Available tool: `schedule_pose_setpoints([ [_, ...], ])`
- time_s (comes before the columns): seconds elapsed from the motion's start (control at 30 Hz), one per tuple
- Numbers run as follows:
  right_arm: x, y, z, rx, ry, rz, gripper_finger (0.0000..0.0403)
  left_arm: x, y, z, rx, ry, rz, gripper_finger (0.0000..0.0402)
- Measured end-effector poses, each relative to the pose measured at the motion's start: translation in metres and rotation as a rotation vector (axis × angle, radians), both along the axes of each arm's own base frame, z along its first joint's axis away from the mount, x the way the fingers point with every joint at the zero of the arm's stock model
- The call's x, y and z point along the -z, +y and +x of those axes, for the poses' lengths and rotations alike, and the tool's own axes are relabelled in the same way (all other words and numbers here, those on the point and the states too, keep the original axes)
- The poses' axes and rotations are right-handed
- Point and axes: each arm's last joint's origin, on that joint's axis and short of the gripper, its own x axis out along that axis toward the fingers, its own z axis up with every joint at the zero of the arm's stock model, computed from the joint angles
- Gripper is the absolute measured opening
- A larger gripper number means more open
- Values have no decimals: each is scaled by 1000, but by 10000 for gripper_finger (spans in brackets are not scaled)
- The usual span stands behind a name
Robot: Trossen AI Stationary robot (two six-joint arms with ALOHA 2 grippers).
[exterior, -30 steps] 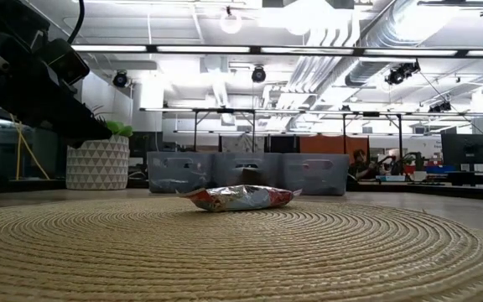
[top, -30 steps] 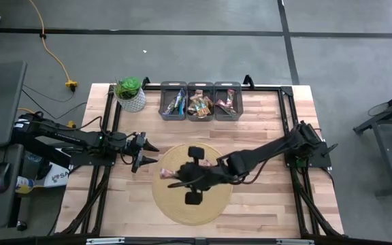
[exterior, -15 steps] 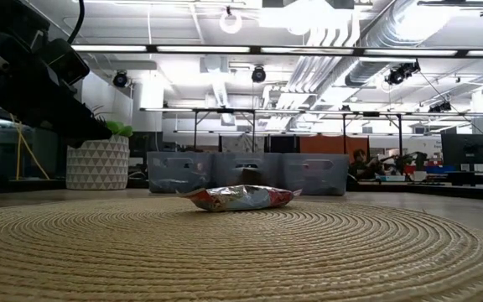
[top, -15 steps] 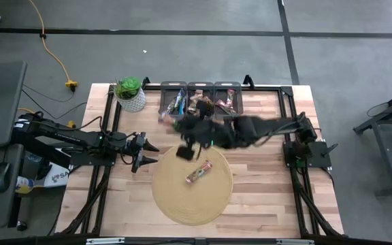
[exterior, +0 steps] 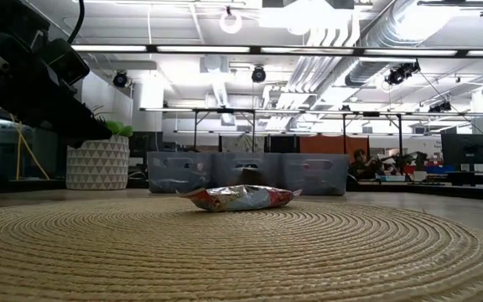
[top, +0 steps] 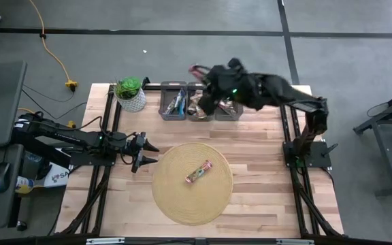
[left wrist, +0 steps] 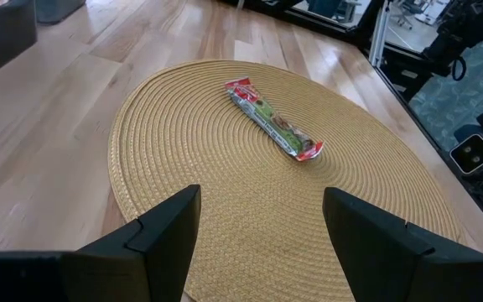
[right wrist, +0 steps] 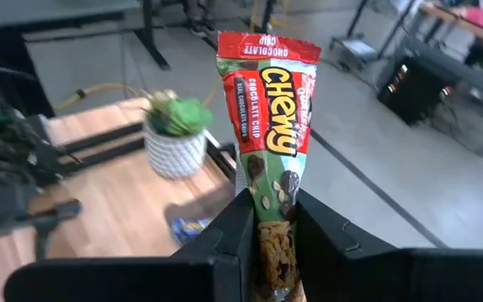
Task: Pick and place Granola Bars by type
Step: Put the red granola bar into the right black bin
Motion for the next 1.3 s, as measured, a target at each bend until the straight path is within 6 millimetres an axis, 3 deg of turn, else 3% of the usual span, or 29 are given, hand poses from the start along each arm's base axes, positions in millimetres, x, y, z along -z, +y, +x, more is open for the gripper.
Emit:
schedule_pose_setpoints([
  [0.2, -7, -19, -36, 99, 73, 28, 59, 0, 0, 0, 0, 1, 0, 248],
  [0.43, 3, -47, -62, 192, 262, 69, 59, 0, 0, 0, 0, 1, 0, 248],
  [0.7, 6, -69, -73, 123, 348, 127, 59, 0, 0, 0, 0, 0, 0, 248],
  [1.3, 13, -120, -93, -63, 329, 267, 59, 0, 0, 0, 0, 1, 0, 248],
])
